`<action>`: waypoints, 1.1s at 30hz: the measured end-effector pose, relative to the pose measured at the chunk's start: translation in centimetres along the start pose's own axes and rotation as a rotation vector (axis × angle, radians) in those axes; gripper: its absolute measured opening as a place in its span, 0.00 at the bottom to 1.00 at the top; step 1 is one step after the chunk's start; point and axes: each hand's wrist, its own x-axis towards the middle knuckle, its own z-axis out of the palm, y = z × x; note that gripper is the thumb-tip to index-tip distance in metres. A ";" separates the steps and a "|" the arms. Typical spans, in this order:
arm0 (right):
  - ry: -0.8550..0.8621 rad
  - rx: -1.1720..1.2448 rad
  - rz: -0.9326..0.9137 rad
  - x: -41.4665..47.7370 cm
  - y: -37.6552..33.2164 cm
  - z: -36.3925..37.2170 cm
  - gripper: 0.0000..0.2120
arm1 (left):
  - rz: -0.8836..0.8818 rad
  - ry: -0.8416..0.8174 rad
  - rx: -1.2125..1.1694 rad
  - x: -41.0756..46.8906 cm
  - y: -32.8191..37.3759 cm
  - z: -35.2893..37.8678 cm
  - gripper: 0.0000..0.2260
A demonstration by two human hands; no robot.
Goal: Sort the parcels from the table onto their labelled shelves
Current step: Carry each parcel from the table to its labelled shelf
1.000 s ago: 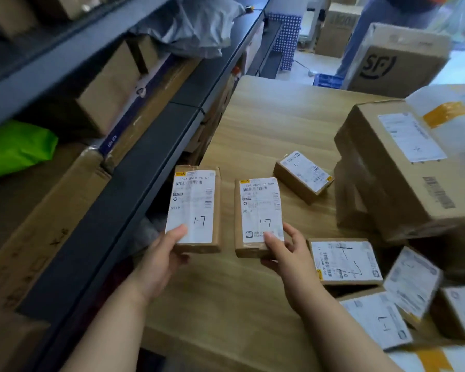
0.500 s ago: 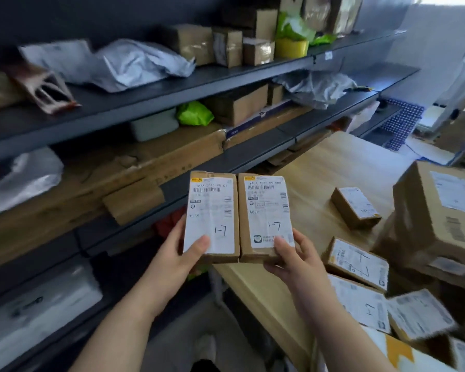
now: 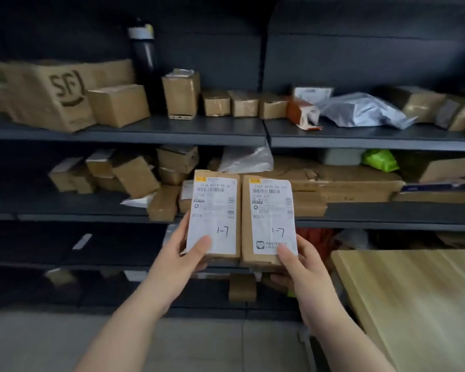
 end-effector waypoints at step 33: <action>-1.290 -0.187 0.063 -20.3 9.7 77.9 0.15 | -0.071 1.400 -0.196 -32.1 -5.2 -64.2 0.21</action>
